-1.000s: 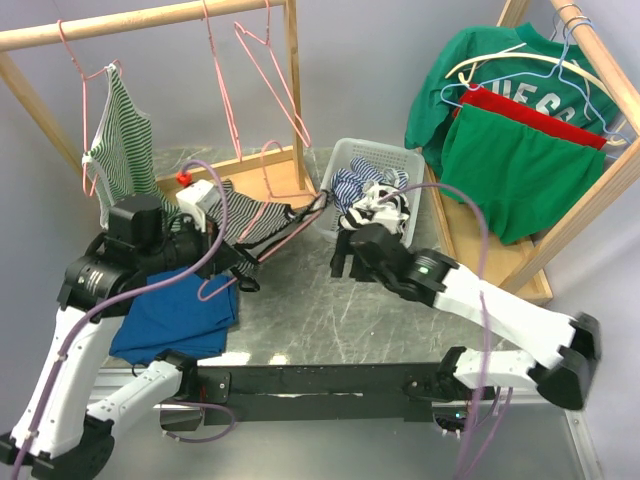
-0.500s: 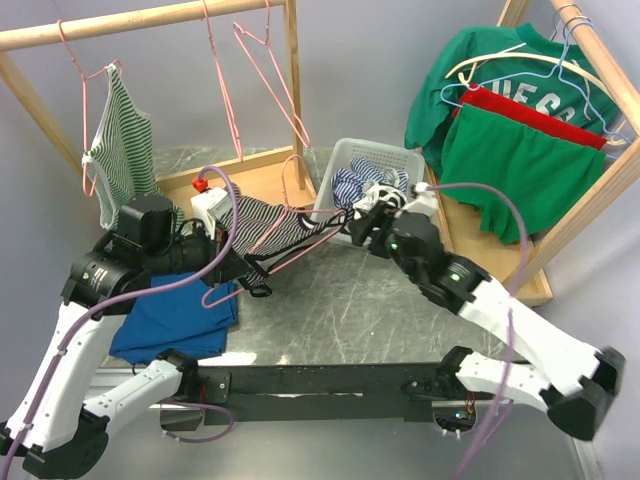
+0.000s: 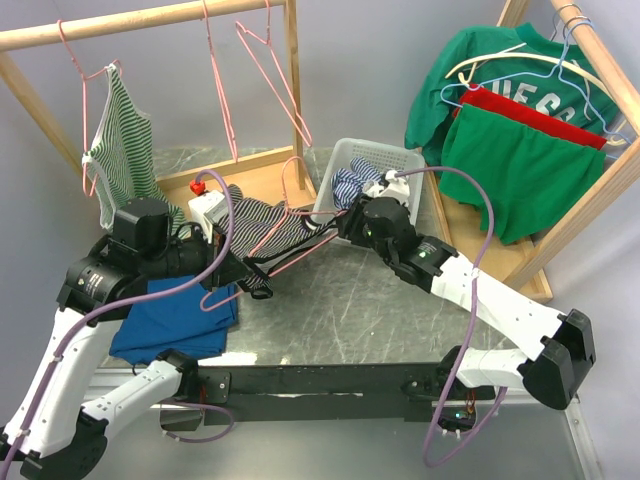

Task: Remove the tank top from the hanger
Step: Pick up the hanger from the clothesline, then remove the tank top from the hanger.

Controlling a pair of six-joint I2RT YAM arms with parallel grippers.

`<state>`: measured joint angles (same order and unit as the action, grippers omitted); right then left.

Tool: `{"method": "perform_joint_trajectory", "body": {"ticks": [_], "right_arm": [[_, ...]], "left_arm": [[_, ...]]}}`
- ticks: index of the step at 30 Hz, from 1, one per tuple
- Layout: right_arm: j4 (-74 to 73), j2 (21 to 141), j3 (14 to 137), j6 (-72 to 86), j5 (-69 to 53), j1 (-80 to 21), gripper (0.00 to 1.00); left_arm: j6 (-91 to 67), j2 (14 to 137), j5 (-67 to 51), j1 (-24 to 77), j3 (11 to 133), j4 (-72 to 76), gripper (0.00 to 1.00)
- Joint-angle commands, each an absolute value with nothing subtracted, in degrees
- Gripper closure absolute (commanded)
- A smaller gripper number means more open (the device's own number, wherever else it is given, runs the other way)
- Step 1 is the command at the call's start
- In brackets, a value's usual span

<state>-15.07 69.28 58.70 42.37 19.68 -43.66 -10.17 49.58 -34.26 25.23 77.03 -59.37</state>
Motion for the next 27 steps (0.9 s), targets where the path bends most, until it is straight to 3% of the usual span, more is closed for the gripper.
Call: {"method": "perform_joint_trajectory", "body": {"ticks": [1,4,5,8,19,27], "right_arm": [[-13.3,69.8,61.2,41.4,22.0,-43.2,0.57],[-13.2,69.4,60.5,41.3,22.3,-43.1,0.76],[-14.0,69.3,60.7,41.2,22.4,-43.0,0.87],[-15.4,68.7,60.8,40.6,23.4,-43.0,1.00],[-17.5,64.0,60.0,39.3,24.2,-35.8,1.00],[-22.1,71.5,64.6,36.9,11.9,-32.4,1.00]], "left_arm": [[-9.8,48.8,-36.0,25.7,76.9,-56.3,0.99],[-9.7,48.8,-35.9,25.7,77.2,-56.5,0.99],[-9.7,48.9,-35.5,25.7,77.3,-56.6,0.99],[-9.8,48.6,-33.8,25.7,77.6,-57.0,0.99],[-9.0,48.4,-37.3,25.8,79.1,-58.3,0.99],[-8.5,47.6,-38.7,25.8,79.4,-58.3,0.99]]}}
